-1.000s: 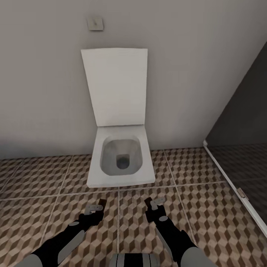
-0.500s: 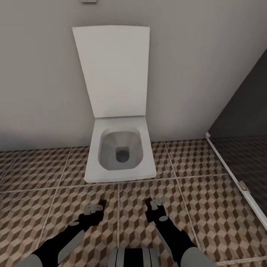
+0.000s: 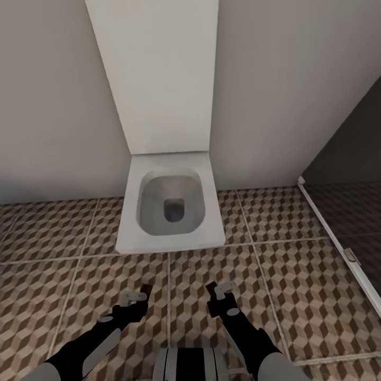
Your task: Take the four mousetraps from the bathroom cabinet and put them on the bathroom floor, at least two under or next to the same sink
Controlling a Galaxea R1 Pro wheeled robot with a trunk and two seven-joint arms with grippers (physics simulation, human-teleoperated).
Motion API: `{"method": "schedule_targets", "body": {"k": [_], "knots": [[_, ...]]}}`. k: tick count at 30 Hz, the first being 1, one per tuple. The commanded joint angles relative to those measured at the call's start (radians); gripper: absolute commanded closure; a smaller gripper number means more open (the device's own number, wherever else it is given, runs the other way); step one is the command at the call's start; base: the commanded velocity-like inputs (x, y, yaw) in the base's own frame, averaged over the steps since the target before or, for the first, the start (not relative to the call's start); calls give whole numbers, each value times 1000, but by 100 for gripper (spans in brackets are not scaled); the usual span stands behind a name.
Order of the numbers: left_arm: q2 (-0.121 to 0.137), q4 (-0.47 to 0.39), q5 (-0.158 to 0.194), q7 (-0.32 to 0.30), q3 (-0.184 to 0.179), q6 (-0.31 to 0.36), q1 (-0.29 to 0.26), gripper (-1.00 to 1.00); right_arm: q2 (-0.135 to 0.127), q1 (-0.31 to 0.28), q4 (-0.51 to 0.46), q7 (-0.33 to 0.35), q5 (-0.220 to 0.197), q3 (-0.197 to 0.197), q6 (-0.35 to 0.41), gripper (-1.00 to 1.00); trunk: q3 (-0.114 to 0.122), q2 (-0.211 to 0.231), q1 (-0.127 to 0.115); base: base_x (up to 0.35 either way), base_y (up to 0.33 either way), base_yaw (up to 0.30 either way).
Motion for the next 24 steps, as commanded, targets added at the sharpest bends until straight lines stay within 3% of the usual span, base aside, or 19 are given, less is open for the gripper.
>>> {"method": "schedule_targets", "body": {"k": [1, 24], "knots": [[1, -3, 5, 12, -6, 2, -1, 100, 0, 0, -2, -5, 11, 4, 9, 100, -6, -1, 0, 0, 0, 0], [1, -3, 5, 12, -6, 2, -1, 100, 0, 0, -2, -5, 11, 4, 8, 100, -127, -6, 11, 0, 0, 0]]}}
